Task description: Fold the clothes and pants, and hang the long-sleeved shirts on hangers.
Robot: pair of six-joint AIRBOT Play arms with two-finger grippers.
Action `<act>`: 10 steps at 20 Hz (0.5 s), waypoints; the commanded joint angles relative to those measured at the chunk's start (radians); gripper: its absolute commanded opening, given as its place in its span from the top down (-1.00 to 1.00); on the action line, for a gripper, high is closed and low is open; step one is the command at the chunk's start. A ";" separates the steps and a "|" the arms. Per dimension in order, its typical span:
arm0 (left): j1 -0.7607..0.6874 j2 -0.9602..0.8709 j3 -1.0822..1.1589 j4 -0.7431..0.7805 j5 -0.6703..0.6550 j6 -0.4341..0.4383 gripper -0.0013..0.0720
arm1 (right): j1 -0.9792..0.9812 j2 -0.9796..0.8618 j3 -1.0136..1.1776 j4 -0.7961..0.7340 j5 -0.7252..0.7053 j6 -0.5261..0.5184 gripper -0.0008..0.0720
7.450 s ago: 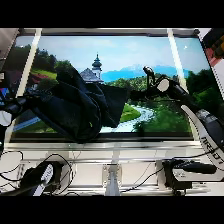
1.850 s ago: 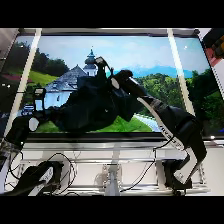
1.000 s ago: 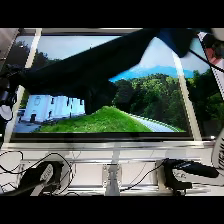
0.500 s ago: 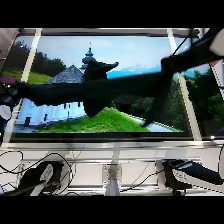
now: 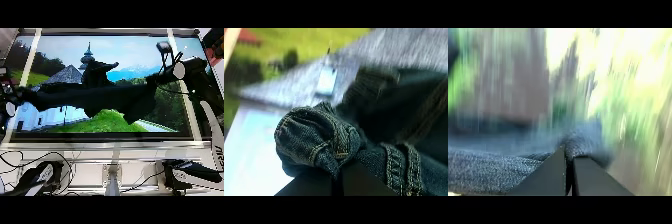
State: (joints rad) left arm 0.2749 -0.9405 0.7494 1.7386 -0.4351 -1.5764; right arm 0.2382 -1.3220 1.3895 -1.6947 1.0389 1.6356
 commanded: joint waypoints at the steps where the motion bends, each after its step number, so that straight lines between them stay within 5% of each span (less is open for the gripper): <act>1: 0.000 -0.054 0.085 -0.068 0.238 -0.154 0.87 | -0.030 -0.051 0.094 -0.038 -0.324 0.032 0.90; 7: 0.000 -0.092 0.328 -0.064 0.297 -0.204 0.87 | -0.129 -0.099 0.286 -0.037 -0.323 0.031 0.90; 10: -0.002 -0.084 0.332 -0.064 0.153 -0.192 0.87 | -0.125 -0.098 0.294 -0.002 -0.172 0.031 0.90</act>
State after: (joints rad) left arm 0.2737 -1.0229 1.0447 1.6775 -0.1886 -1.7645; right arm 0.1234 -1.4147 1.6543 -1.7187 0.7712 1.6650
